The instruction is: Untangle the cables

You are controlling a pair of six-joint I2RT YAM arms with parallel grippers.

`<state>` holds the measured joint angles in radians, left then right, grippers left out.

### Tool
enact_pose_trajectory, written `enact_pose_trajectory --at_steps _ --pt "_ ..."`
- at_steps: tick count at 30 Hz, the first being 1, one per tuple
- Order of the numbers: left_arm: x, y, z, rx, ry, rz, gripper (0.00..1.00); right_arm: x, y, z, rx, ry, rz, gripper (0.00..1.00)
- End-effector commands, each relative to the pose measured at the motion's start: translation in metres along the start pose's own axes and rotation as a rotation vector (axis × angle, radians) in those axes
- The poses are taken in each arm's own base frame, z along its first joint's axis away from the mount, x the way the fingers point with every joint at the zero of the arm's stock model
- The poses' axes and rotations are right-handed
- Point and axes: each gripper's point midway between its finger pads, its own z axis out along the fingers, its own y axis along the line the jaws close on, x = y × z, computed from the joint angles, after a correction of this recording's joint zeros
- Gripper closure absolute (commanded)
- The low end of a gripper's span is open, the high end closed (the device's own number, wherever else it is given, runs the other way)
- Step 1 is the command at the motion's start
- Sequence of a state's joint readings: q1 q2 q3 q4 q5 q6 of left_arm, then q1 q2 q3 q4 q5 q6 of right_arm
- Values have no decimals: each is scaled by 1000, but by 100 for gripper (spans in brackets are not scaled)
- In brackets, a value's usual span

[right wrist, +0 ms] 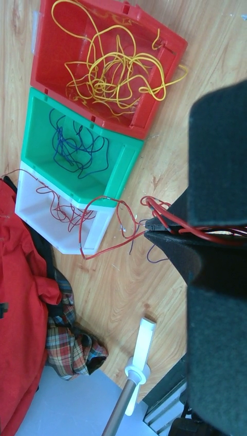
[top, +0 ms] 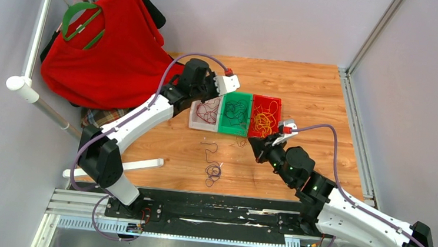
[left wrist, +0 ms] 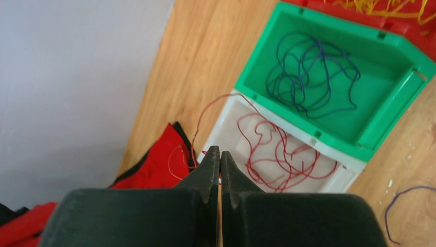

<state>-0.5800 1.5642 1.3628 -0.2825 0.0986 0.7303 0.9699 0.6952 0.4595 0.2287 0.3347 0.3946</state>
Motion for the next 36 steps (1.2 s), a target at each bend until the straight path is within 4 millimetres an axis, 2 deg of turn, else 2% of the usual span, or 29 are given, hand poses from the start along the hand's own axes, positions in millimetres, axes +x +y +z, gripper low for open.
enact_pose_trajectory --at_steps 1,6,11,14,18,25,30,33,36 --pt "31 -7 4 9 75 -11 99 -6 -14 -1 54 -20 -21 100" --pt "55 -30 7 68 136 -14 100 -10 -18 -1 72 -21 -29 99" --pt "62 -51 16 141 144 -80 100 -10 -23 0 88 -16 -31 99" --pt "68 -64 27 192 152 -132 100 -11 -25 1 96 -15 -31 99" --pt "87 -78 45 227 178 -195 100 -14 -27 1 104 -12 -37 100" --pt "109 -81 67 226 173 -268 100 -17 -33 1 122 -11 -41 100" --pt "102 -77 60 244 163 -354 99 -20 -36 1 129 -12 -42 99" --pt "82 -71 46 291 121 -432 86 -24 -35 2 126 -15 -43 99" --pt "65 -63 30 325 78 -480 61 -26 -35 5 125 -10 -43 100"
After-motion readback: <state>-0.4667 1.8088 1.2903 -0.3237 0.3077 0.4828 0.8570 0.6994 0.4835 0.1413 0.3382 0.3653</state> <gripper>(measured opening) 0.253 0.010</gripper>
